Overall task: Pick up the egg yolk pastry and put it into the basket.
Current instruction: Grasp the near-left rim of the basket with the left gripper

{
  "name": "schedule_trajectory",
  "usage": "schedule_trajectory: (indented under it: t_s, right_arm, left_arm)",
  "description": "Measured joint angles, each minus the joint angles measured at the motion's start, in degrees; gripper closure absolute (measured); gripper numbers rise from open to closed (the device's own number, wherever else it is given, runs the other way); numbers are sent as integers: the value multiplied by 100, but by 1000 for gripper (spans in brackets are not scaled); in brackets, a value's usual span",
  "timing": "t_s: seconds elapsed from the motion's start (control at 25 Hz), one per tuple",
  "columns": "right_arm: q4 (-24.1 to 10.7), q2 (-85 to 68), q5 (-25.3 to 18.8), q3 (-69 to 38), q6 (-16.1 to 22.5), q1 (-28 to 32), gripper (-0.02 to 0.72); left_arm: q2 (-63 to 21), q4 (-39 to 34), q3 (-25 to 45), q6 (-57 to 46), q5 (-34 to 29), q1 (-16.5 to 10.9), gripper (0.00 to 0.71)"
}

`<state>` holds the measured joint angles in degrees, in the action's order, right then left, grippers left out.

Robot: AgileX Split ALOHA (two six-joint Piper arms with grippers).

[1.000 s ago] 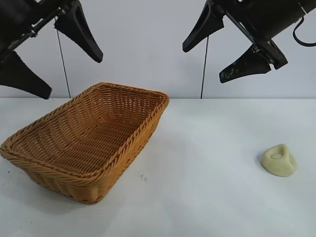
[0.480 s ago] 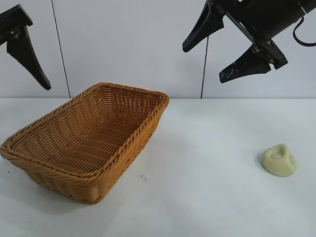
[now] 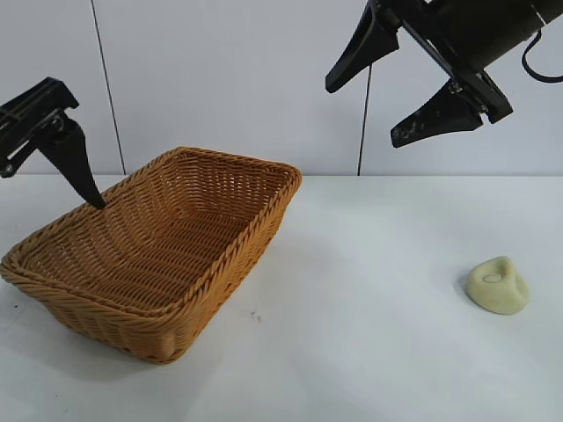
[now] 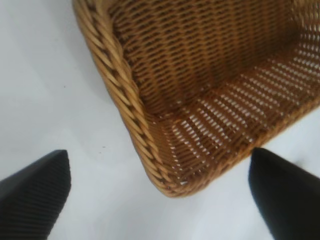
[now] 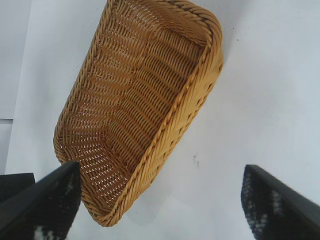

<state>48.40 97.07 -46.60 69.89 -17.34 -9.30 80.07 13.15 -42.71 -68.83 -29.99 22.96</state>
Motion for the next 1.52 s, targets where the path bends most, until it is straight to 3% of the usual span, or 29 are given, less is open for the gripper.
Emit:
schedule_trajectory:
  t_s: [0.32,0.68,0.88,1.04,1.28,1.52]
  right_arm:
    - [0,0,0,0,0,0,80]
    - [0,0,0,0,0,0,80]
    - [0,0,0,0,0,0,80]
    - [0,0,0,0,0,0,80]
    - [0,0,0,0,0,0,80]
    - [0,0,-5,0,0,0,80]
  left_arm:
    - [674,-171,0,-519,371,0,18]
    - [1858,-171,0,-570,1561,0,18]
    - [2064,-173,-5,-574,1747,0,26]
    - [2064,-179,-5,-576,1768,0,188]
    - [2064,-169,0,-616,1755,0,584]
    - [2071,-171,-212,-342,1313,-7,614]
